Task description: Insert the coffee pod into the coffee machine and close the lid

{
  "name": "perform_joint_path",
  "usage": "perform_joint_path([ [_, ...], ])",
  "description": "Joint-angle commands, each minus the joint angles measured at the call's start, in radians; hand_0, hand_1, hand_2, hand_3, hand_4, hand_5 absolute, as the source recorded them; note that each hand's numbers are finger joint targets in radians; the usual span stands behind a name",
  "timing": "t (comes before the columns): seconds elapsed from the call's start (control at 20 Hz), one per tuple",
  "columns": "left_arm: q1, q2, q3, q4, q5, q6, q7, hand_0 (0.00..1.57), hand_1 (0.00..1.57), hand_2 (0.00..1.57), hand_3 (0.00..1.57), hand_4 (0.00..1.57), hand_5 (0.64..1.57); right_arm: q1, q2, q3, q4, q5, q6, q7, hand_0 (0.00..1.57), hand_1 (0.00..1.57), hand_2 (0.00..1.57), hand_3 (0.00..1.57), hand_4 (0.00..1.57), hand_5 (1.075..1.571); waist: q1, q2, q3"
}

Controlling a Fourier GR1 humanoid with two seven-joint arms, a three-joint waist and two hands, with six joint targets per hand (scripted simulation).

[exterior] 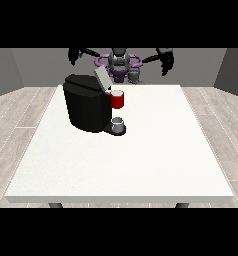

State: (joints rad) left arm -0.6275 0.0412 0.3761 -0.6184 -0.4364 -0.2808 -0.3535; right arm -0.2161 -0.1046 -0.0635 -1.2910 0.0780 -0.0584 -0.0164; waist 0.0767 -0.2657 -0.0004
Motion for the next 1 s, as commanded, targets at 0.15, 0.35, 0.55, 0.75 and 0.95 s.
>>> perform_joint_path([
  [0.15,0.105,-0.019,-0.006,-0.097,0.068,-0.034,0.038,0.0,0.0,0.0,0.0,0.4,1.571,-0.103,-0.041,0.014,-0.066,0.014,0.025,0.128,0.0,0.0,0.0,0.0,0.08,1.571,0.047,-0.02,0.0003],
  [0.35,0.142,-0.021,-0.057,-0.193,0.128,-0.069,0.059,0.0,0.0,0.0,0.0,0.43,1.571,-0.149,-0.084,-0.08,0.016,-0.035,0.027,0.12,0.0,0.0,0.0,0.0,0.0,1.571,0.106,0.029,0.0007],
  [0.55,0.166,-0.041,-0.153,-0.278,0.194,-0.036,0.117,0.0,0.0,0.0,0.0,0.36,1.571,-0.204,-0.132,-0.134,0.105,-0.093,0.089,0.117,0.0,0.0,0.0,0.0,0.0,1.571,0.139,0.055,0.0009],
  [0.75,0.191,-0.041,-0.215,-0.343,0.249,-0.005,0.147,0.0,0.0,0.0,0.0,0.37,1.571,-0.278,-0.116,-0.173,0.166,-0.147,0.075,0.189,0.0,0.0,0.0,0.0,0.09,1.571,0.159,0.073,0.0008],
  [0.95,0.237,0.017,-0.174,-0.434,0.278,-0.046,0.151,0.0,0.0,0.0,0.0,0.36,1.571,-0.278,-0.089,-0.154,0.169,-0.152,0.076,0.134,0.0,0.0,0.0,0.0,0.17,1.571,0.124,0.15,0.0006],
])
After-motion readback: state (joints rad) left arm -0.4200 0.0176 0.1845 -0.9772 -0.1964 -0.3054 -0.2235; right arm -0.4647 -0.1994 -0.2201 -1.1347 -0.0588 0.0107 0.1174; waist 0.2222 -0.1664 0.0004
